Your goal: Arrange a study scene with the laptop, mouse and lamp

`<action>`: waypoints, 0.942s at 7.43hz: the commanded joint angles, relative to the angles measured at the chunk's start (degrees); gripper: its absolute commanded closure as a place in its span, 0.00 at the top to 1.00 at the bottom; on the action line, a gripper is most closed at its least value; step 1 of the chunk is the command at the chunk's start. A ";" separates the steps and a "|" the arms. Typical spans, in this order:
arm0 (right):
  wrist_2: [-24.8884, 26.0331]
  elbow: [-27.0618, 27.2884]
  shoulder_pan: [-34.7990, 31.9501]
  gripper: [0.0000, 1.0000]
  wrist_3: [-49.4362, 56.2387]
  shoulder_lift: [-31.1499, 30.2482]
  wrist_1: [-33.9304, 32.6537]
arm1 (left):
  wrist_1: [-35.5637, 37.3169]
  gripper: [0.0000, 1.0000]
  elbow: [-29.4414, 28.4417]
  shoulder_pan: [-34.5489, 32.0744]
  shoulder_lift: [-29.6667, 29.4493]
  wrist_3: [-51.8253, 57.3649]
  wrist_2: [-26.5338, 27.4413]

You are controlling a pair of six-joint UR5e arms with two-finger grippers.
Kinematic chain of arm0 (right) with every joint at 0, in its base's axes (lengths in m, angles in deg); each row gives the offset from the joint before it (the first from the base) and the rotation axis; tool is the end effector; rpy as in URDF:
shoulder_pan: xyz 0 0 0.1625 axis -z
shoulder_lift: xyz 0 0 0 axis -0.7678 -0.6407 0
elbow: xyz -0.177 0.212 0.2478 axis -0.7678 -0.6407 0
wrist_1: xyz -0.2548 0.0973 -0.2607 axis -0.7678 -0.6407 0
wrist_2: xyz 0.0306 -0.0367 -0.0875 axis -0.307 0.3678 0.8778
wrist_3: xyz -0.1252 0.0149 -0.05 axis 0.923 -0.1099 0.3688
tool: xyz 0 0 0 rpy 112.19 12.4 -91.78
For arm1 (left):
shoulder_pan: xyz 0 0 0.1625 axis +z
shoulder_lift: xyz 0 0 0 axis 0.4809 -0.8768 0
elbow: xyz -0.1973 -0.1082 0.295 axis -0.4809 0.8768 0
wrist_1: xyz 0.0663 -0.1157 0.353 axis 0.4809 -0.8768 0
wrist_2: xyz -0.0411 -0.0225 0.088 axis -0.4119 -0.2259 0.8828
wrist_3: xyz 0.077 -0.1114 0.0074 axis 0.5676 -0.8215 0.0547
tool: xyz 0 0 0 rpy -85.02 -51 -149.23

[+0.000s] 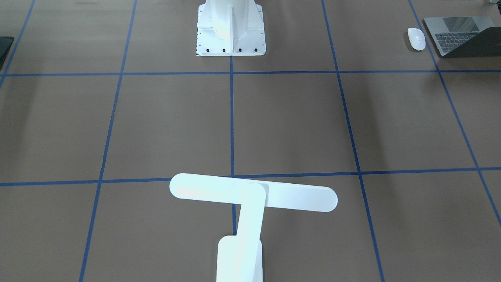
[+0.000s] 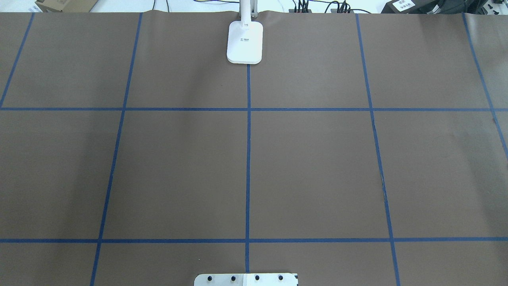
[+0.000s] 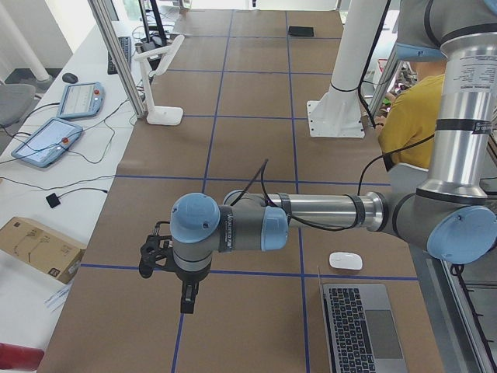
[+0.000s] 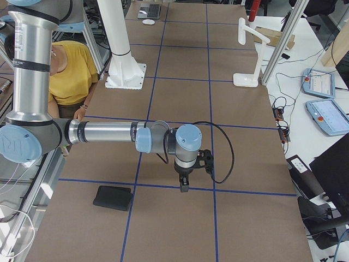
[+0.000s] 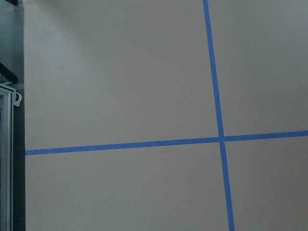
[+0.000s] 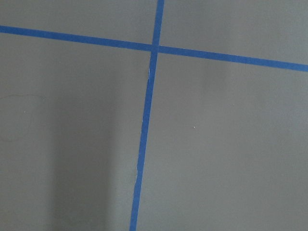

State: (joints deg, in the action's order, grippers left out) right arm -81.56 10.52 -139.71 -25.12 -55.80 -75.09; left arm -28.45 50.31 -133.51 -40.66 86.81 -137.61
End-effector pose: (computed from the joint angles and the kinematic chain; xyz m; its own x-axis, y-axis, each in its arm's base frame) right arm 0.0397 -0.3998 0.6198 0.7372 -0.1151 0.6658 0.1042 0.9930 0.0563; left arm -0.1644 -0.4495 0.6245 0.7626 -0.0435 -0.6454 0.1522 0.9818 0.1137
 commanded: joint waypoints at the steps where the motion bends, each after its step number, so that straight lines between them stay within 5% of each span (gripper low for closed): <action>1: -0.02 0.00 0.00 1.00 0.03 0.05 0.03 | 0.90 1.00 -0.42 -2.98 1.82 -5.59 1.99; 4: 0.06 0.00 0.00 1.00 0.12 0.05 0.03 | 1.68 1.00 1.50 -5.08 11.02 -20.54 1.30; 7: 0.07 0.00 0.00 1.00 0.21 0.05 0.03 | 24.03 0.91 8.78 -8.86 13.08 -27.70 1.91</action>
State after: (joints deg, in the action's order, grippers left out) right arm -81.50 10.52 -139.71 -24.93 -55.75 -75.07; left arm -13.76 55.92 -140.84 -27.87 60.75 -136.04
